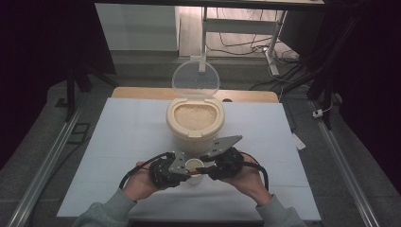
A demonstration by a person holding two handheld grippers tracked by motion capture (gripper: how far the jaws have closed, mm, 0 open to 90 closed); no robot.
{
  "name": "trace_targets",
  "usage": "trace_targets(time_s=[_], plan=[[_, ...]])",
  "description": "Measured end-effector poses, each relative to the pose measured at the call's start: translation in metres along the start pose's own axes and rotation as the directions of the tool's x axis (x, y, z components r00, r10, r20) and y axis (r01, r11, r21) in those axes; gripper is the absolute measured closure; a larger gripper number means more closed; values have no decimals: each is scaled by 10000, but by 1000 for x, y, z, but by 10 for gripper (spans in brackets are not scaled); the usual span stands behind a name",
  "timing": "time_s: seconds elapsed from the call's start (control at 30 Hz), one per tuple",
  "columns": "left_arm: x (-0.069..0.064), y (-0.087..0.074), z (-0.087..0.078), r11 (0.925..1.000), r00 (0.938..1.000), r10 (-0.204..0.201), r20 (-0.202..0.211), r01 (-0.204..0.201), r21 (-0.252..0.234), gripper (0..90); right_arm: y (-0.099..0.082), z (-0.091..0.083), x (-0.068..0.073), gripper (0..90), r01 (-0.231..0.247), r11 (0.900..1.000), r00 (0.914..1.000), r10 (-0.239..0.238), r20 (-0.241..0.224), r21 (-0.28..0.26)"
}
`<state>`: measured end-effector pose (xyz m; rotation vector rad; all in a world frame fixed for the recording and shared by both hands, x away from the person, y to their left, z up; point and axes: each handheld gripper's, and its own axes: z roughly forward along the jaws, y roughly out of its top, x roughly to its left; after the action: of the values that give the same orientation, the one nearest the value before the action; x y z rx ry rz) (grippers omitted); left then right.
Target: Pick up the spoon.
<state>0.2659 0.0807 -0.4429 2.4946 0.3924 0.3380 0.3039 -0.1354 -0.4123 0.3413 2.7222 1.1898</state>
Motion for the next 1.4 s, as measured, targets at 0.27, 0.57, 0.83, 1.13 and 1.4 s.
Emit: trace_targets(time_s=[0.27, 0.57, 0.83, 1.13, 1.4], plan=[[4, -3, -6, 9990, 9985, -286, -461, 269, -369, 795, -10, -14, -8, 451, -1132, 9893, 9889, 1212, 855, -925], [5, -5, -10, 9948, 9933, -618, -973, 534, -864, 794, -28, -23, -11, 370, -2240, 9590, 9584, 2491, 1394, -1737], [5, -5, -13, 9902, 9889, -761, -1280, 598, -1265, 795, -36, -15, -9, 354, -3044, 9307, 9413, 3266, 858, -2027], [2, -3, -10, 9883, 9864, -755, -1461, 545, -1421, 794, -31, -6, -2, 385, -3633, 8934, 9212, 3869, 413, -2643], [-4, -1, -6, 9877, 9799, -651, -1885, 363, -1524, 794, -29, -3, 0, 435, -4209, 8489, 8943, 4473, 100, -3196]])
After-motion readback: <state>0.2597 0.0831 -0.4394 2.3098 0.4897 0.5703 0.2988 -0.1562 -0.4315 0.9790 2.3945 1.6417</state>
